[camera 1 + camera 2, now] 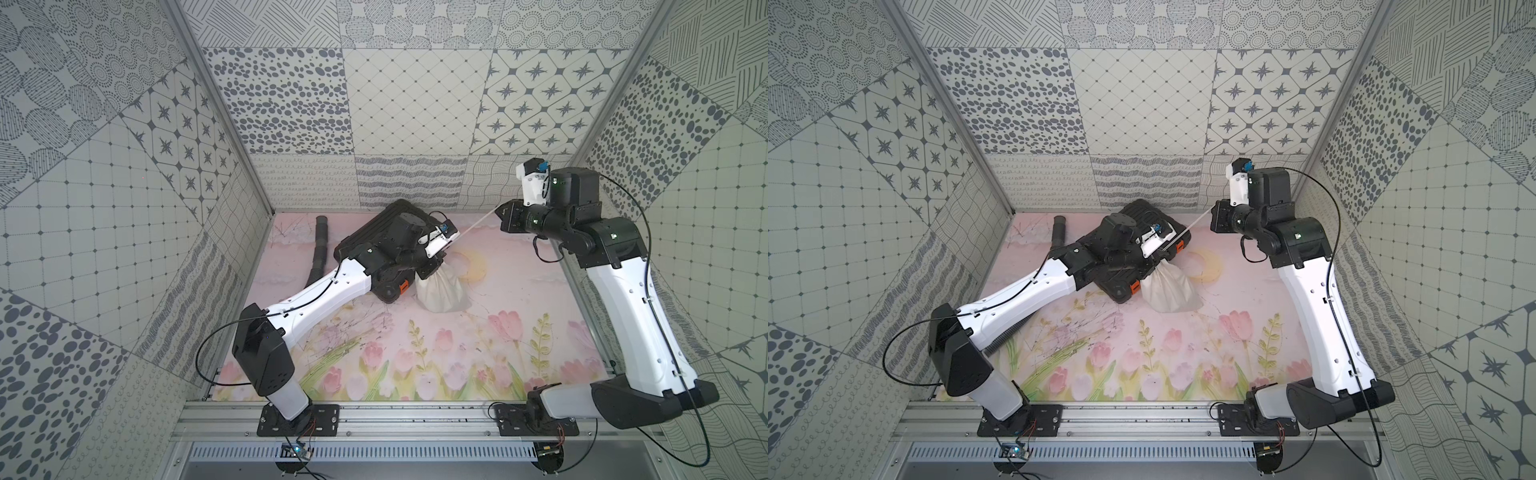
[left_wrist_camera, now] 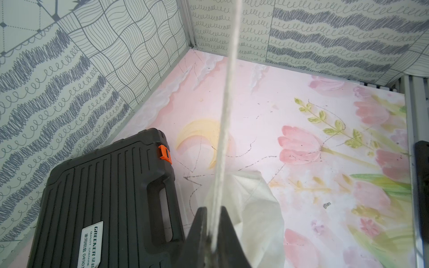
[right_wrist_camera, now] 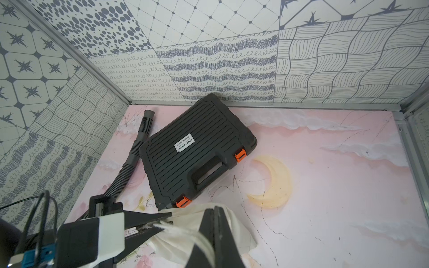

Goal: Close the soil bag
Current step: Frap the soil bag at the center of the board.

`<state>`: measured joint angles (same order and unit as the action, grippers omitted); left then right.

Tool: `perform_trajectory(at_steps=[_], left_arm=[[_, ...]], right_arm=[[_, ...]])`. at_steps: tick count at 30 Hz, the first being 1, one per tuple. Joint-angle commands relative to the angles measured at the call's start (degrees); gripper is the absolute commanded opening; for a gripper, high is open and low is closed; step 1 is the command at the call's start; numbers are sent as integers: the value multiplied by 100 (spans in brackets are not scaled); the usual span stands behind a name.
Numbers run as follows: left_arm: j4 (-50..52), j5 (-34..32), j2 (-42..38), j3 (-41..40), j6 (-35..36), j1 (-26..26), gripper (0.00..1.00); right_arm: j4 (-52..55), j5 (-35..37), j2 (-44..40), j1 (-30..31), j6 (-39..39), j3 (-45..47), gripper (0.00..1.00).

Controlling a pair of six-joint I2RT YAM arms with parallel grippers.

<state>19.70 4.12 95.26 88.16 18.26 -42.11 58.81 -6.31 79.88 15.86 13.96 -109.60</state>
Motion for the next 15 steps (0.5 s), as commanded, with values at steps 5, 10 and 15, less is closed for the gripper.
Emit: perform_trajectory(at_steps=[5,10,15], left_arm=[[2798,-964,71,-200,26,199,0],[2546,512,-207,295,-151,181,9],[1910,1948,-572,130,-215,194,28]], right_arm=[[-1820,517,-182,-423,394,-823,0],[-2064,200,-159,43,643,-213,0],[-2197,147,-28,295,607,-253,0]])
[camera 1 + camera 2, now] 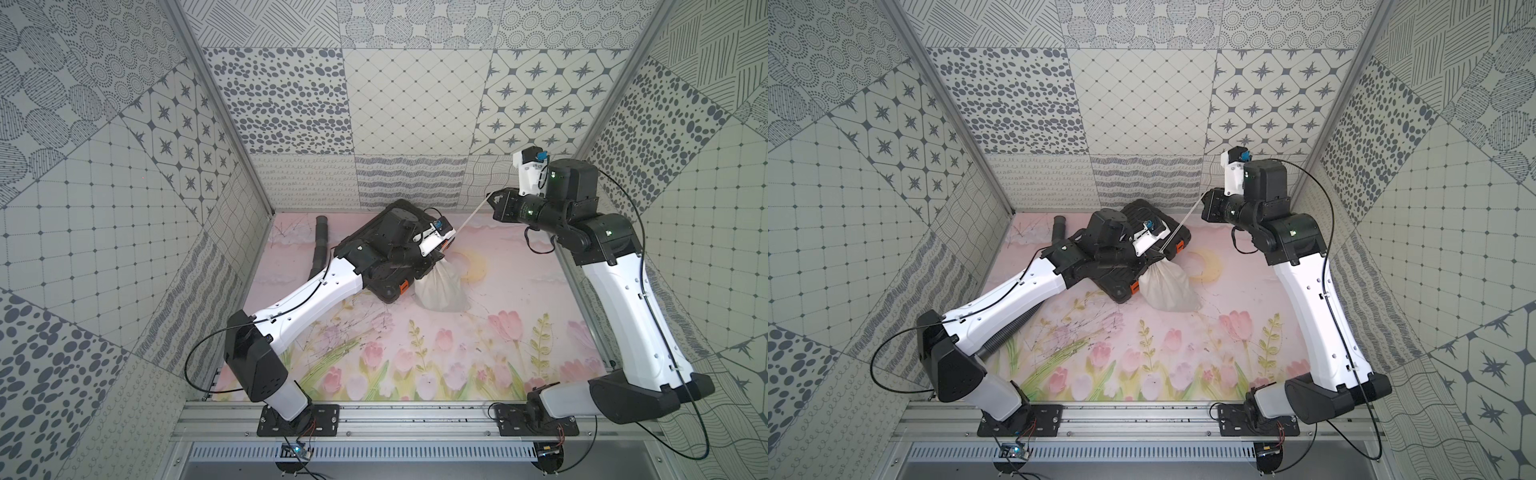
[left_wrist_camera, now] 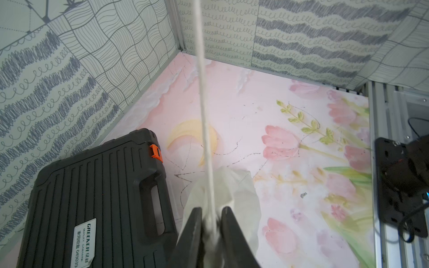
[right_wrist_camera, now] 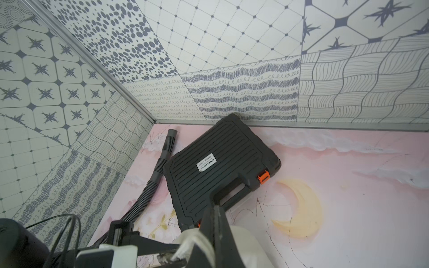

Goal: Close the soil bag
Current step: Frap the soil bag at the center of the board.

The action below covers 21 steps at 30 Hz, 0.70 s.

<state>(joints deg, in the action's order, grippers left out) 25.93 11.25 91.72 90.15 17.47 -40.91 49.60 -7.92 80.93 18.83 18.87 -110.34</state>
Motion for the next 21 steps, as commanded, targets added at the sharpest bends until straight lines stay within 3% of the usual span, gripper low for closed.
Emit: perform_trajectory(at_steps=[1,4,7,8,14,21], left_arm=[[1306,1345,-214,-94,-117,77,33],[1391,1479,-176,-226,-3,63,47],[1290,1344,-131,-424,24,10,87],[1207,1247,-132,-474,36,-31,95],[-202,364,-316,-952,6,-137,96],[-1536,-356,191,-670,423,-270,96]], right_arm=[[-1278,306,-100,-10,79,-256,0],[-1270,212,-20,-17,34,-427,0],[-1269,118,-6,-11,60,-456,0],[-1275,89,-10,-11,82,-422,0],[-1269,21,-149,-10,117,-218,0],[-1269,-26,-348,-13,143,48,0]])
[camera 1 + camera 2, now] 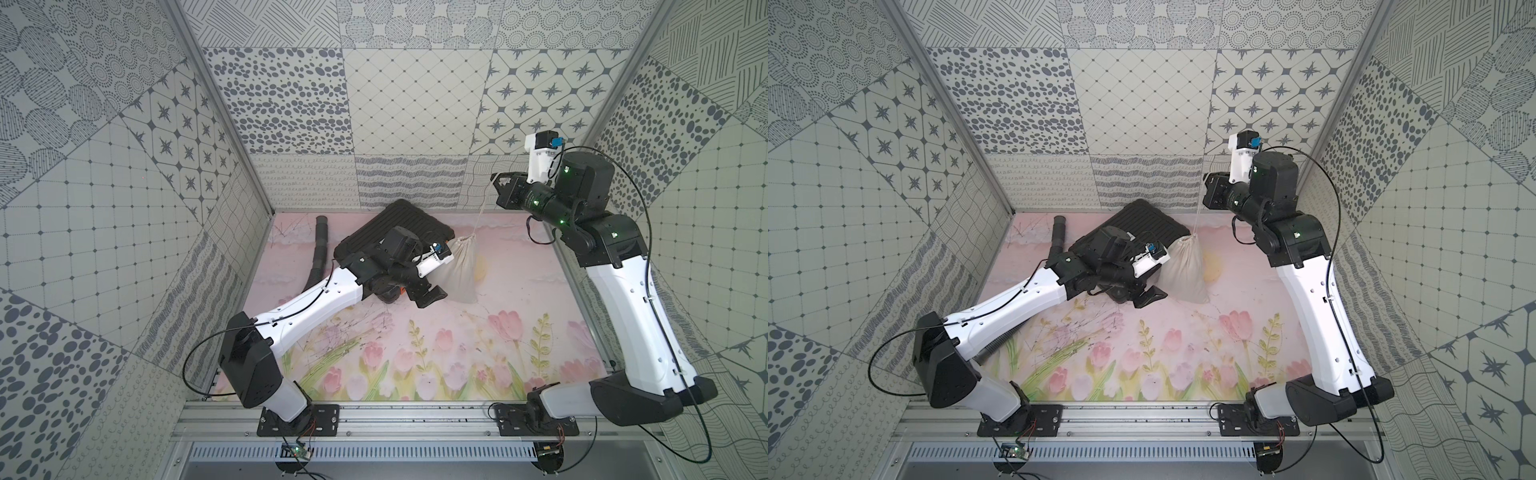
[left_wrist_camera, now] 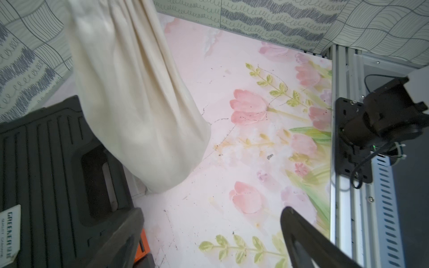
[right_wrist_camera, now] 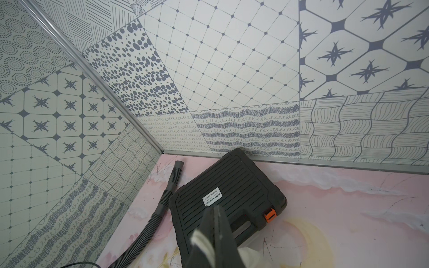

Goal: Close the soil bag
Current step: Frap the soil bag at the center of the board, then pick up the soil bag from the center of the board.

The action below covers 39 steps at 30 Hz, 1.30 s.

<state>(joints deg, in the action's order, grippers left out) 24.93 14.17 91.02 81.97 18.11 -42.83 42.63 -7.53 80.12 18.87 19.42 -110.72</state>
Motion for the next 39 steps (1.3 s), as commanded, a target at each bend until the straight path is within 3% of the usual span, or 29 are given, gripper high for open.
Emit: perform_trajectory(at_steps=[1,10,14,18,21,23,25,28,39], left_arm=[[-1605,-739,355,209,432,-90,97],[-2791,-1639,1117,755,1111,-75,96],[-2970,-1285,1343,999,856,75,96],[-2870,-283,1518,1312,383,74,95],[-2532,206,1636,1491,237,41,80],[-2445,475,1636,1445,178,29,65],[-2361,754,1622,1407,98,29,43],[-2131,871,1625,1442,-11,10,0],[-1097,134,1195,1801,-387,8,0]], right_arm=[[-572,-78,-280,-20,100,113,0],[-564,-160,-326,-16,200,246,0],[-529,-203,-296,-10,242,248,0],[-476,-118,-278,-15,205,306,0],[-476,-76,-255,-15,194,321,0],[-475,-89,-244,-15,202,335,0],[-476,-82,-266,-20,203,388,0],[-476,-35,-341,-32,203,510,0],[-451,25,-912,-518,510,1635,0]])
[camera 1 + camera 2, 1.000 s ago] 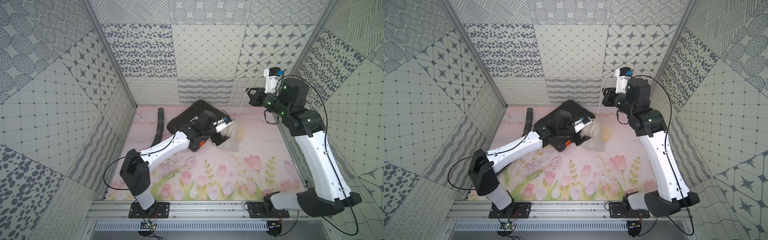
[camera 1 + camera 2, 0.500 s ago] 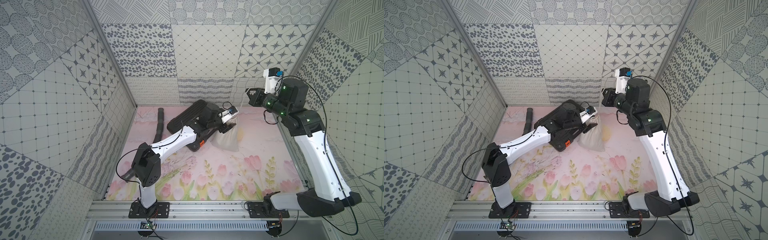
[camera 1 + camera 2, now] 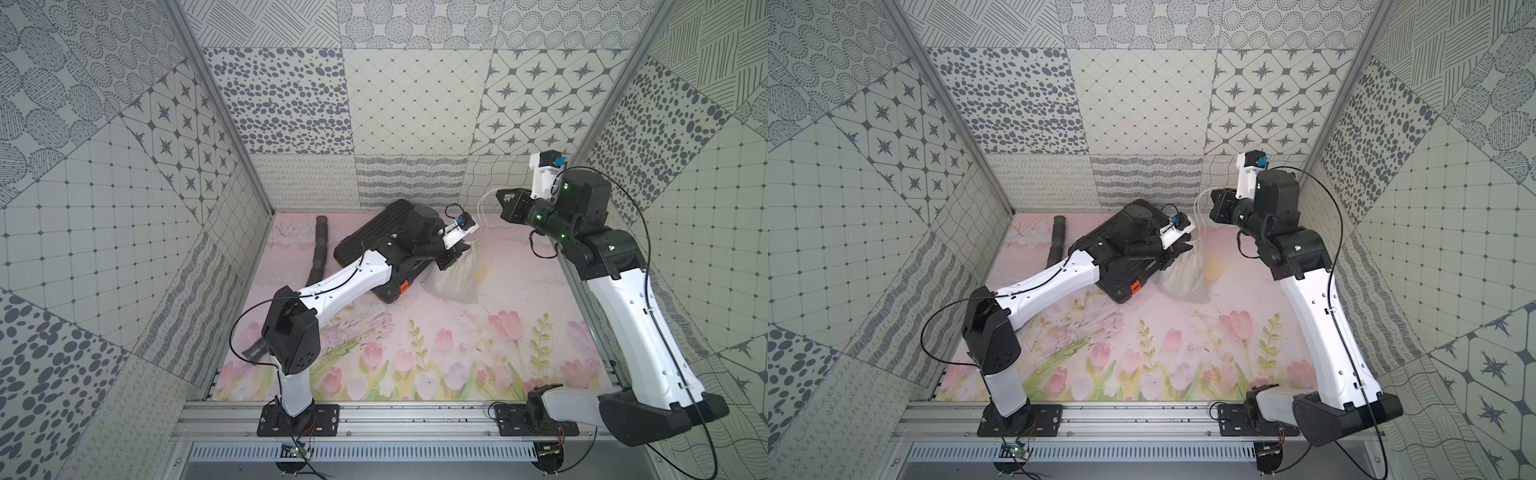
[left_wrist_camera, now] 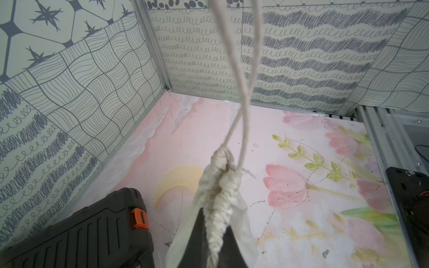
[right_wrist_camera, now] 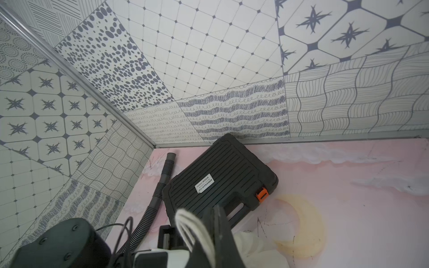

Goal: Close the soil bag
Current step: Pick up the soil bag from the center of the board.

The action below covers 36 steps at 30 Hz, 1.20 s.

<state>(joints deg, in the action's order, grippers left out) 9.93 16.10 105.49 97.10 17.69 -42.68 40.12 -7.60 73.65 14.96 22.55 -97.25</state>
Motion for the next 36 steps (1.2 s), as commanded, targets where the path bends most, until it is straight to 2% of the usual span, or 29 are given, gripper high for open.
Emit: perform_trajectory(at_steps=[1,4,6,8,13,15,19,22,24,26,29,32,36], left_arm=[[502,-163,-309,341,-385,1,0],[721,-417,-470,420,-560,33,0],[898,-577,-537,500,-698,63,0],[1072,-673,-575,583,-820,66,0],[1510,-1039,-659,918,-1125,65,0],[1829,-1288,-745,1131,-1188,65,0],[2169,-1785,-1020,1390,-1118,69,0],[2511,-2264,-1173,1606,-973,102,0],[2717,-2544,-1272,1723,-933,143,0],[2853,-2730,-1389,1755,-894,225,0],[3006,-2965,-1525,1764,-794,406,0],[3092,-3058,-1674,1672,-779,621,0],[3234,-3187,-1897,1685,-760,857,0]], right_arm=[[-200,22,-345,-159,224,472,2],[-197,-64,-588,-280,318,959,16],[-191,-189,-727,-363,394,1275,31],[-197,-384,-836,-441,470,1562,41],[-198,-842,-1013,-503,636,2389,76],[-204,-1026,-1064,-511,629,2729,95],[-204,-1141,-1222,-535,564,3206,97],[-290,-1594,-1264,-538,400,3434,97],[-572,-2290,-1282,-538,351,3612,97],[-1151,-3384,-1254,-538,409,3843,97],[-2006,-4475,-1186,-521,856,4178,97],[-2271,-4583,-1243,-521,1045,4351,97],[-2275,-4331,-1190,-520,1010,4464,97]])
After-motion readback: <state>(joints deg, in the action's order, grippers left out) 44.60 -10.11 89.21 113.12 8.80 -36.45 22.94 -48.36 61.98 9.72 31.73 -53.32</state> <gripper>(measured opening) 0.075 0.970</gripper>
